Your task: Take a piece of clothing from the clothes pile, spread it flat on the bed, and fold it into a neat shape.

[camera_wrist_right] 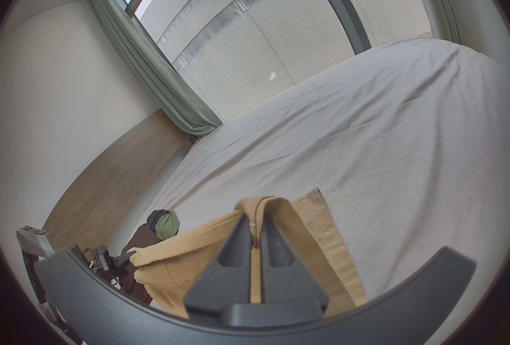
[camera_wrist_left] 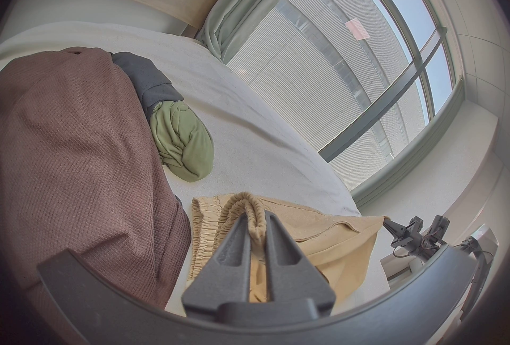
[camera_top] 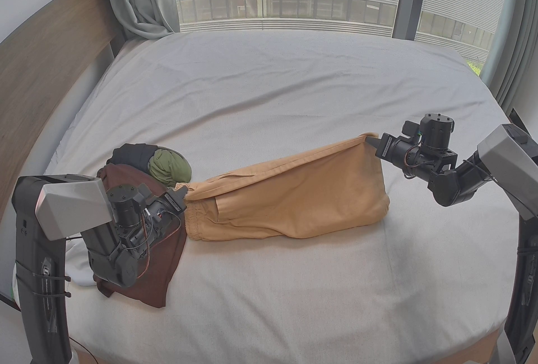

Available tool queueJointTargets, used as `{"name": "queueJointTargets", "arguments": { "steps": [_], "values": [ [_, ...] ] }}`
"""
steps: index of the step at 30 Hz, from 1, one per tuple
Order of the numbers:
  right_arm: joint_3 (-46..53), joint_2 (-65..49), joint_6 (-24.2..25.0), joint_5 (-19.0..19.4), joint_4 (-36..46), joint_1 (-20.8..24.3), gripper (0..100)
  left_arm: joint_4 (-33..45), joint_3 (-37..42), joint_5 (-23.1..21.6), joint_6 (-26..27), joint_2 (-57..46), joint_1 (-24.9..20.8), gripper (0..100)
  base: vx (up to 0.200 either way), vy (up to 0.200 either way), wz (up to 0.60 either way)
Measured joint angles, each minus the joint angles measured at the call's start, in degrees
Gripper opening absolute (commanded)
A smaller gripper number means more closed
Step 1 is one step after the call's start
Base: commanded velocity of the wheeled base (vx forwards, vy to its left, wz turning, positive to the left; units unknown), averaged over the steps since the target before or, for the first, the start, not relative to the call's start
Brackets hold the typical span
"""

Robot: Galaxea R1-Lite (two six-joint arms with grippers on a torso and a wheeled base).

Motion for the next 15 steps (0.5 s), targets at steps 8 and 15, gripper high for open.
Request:
{"name": "queueJointTargets", "arguments": {
  "steps": [8,15],
  "values": [
    [-1.6,2.0,-0.1,0.0,-0.9,0.1,0,0.0,-1.3,-0.1,-0.1,1.4,0.0,0,0.0,0.0,0.0],
    [-2.5,3.7,-0.1,0.0,-2.5,0.0,0,0.0,-1.8,-0.6,-0.2,2.0,0.1,0,0.0,0.0,0.0]
  ]
}}
